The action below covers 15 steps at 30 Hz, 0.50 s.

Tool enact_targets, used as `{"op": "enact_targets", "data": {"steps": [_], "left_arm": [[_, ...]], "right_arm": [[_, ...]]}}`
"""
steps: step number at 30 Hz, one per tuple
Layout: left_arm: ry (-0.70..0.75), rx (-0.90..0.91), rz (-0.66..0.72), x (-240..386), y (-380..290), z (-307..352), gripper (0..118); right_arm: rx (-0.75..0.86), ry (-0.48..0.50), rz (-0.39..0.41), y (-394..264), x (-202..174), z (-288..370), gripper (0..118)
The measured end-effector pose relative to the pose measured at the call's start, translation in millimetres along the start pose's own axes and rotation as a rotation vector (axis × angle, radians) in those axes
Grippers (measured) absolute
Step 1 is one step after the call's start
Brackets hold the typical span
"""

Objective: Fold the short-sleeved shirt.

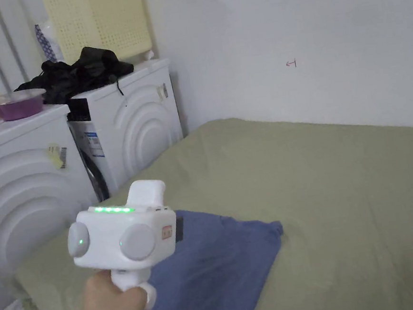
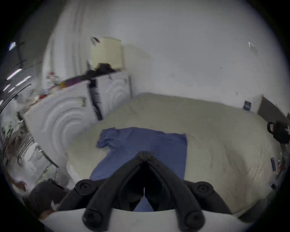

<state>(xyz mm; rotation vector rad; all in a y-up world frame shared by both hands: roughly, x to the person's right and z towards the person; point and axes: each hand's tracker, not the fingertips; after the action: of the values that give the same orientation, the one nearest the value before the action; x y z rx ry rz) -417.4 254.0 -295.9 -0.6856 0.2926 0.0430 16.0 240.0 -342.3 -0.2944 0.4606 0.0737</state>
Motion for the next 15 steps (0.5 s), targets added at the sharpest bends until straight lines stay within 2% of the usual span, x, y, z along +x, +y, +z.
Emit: {"op": "enact_targets", "data": {"steps": [1,2,4,6,9,11,13,15], "left_arm": [[-0.07,-0.088,-0.033,0.1,18.7,-24.0,2],[-0.116,-0.18,-0.037,1.7,34.7,-49.8,29],[-0.2,-0.377,-0.048,6.3,53.0,-99.0,115],[-0.236,-0.483,-0.1,14.0,53.3,-143.8,118],[-0.144,-0.538,-0.137,37.3,28.7,-193.1,114],[-0.164,-0.543,-0.067,33.0,12.5,-222.7,113],[-0.181,-0.602,0.009,33.6,-2.3,-244.3,110],[-0.194,-0.627,-0.006,34.7,-20.9,-250.0,84]], "right_arm": [[-0.014,-0.017,0.012,-3.5,6.5,-1.2,0],[-0.022,-0.027,0.024,-8.0,12.8,-2.8,0],[-0.048,-0.04,0.035,-20.2,23.9,-6.3,0],[-0.069,-0.059,0.025,-29.1,31.7,-11.4,0],[-0.093,-0.08,-0.034,-48.0,39.3,-25.1,0],[-0.162,-0.048,-0.072,-57.0,40.0,-37.4,0],[-0.171,-0.052,-0.05,-65.0,37.2,-43.9,0],[-0.178,-0.046,-0.034,-72.0,36.6,-47.5,0]]}}
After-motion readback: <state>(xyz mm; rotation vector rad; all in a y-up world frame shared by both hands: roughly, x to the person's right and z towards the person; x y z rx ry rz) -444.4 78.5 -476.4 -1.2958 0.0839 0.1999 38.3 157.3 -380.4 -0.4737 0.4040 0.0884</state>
